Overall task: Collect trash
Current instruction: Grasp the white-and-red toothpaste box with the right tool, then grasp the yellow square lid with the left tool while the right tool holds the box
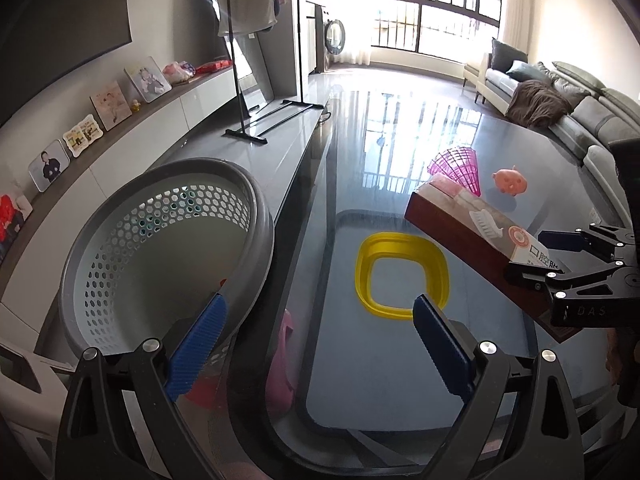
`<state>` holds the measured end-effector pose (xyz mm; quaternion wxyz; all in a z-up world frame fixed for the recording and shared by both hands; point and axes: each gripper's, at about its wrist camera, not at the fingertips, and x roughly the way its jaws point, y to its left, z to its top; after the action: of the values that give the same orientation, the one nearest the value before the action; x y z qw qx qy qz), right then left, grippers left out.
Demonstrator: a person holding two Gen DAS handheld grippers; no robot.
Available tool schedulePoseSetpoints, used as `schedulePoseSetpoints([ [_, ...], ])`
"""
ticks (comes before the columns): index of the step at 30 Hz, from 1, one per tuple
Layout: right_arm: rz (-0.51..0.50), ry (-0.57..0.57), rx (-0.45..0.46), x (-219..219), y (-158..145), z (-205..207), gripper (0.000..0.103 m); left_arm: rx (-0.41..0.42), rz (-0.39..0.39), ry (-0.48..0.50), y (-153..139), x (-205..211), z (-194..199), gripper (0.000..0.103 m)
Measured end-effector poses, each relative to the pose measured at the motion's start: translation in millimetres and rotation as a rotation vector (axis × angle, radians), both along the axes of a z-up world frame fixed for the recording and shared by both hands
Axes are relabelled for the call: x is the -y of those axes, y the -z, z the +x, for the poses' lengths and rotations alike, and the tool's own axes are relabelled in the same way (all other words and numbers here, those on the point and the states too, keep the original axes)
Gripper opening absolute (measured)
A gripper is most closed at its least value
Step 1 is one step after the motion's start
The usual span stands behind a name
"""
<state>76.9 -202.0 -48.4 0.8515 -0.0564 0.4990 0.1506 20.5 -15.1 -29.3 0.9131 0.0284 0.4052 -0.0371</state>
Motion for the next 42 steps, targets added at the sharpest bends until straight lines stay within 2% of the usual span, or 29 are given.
schedulePoseSetpoints([
  [11, -0.049, -0.025, -0.022, -17.3, 14.8, 6.7, 0.078, -0.013, -0.004, 0.002, 3.1, 2.5, 1.4, 0.093],
  [13, -0.043, -0.029, -0.010, -19.4, 14.7, 5.7, 0.074, -0.012, -0.005, 0.004, 3.5, 2.3, 1.2, 0.093],
  [14, -0.044, -0.028, -0.001, -19.4, 13.7, 4.9, 0.063, -0.012, -0.005, 0.004, 3.5, 2.1, 1.1, 0.093],
  [18, -0.003, -0.022, -0.008, -15.0, 11.0, 4.3, 0.053, -0.015, -0.005, 0.004, 3.7, 2.5, 0.6, 0.093],
  [21, 0.016, -0.014, -0.011, -14.5, 8.3, 3.7, 0.053, -0.011, -0.003, 0.008, 2.5, 4.4, -0.7, 0.093],
  [31, 0.142, 0.035, 0.061, 6.3, -26.9, -6.5, 0.053, -0.009, 0.000, 0.034, 2.7, 17.8, 0.9, 0.093],
  [36, 0.192, 0.070, 0.079, 21.4, -37.9, -7.1, 0.053, -0.040, -0.022, 0.061, 6.9, 34.0, 12.4, 0.093],
  [42, 0.216, 0.083, 0.093, 31.8, -45.3, -8.0, 0.053, -0.056, -0.001, 0.091, 14.5, 53.7, 23.7, 0.093],
])
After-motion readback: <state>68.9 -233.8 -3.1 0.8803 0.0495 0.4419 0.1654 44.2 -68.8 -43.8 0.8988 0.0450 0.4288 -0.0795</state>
